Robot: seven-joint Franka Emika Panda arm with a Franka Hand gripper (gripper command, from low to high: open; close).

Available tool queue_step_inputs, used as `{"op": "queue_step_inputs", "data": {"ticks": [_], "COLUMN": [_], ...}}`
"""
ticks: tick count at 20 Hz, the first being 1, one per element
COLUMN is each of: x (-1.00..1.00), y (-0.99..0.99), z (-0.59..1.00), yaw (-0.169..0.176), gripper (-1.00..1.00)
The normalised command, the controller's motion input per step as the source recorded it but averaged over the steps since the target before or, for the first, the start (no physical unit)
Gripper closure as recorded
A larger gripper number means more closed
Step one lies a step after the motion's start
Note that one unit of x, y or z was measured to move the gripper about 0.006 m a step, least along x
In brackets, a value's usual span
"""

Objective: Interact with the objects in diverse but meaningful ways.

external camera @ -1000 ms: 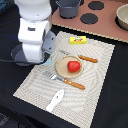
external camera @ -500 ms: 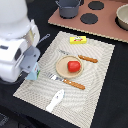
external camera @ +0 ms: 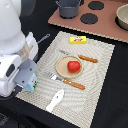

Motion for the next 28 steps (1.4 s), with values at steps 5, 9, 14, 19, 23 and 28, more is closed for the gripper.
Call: {"op": "queue_step_inputs", "data": {"ticks": [5, 9, 14, 19, 23, 28], "x": [0.15, 0.06, -0.33, -0.69, -0.72, -0.74], "y": [-0.01, 0.02, 0.40, 0.67, 0.69, 0.64], "z": [0.66, 1.00, 0.41, 0.00, 0.00, -0.02], "yaw": [-0.034, -0.045, 0.002, 0.024, 0.024, 0.034], "gripper": [-1.00, -1.00, -1.00, -1.00, -1.00, -1.00]}}
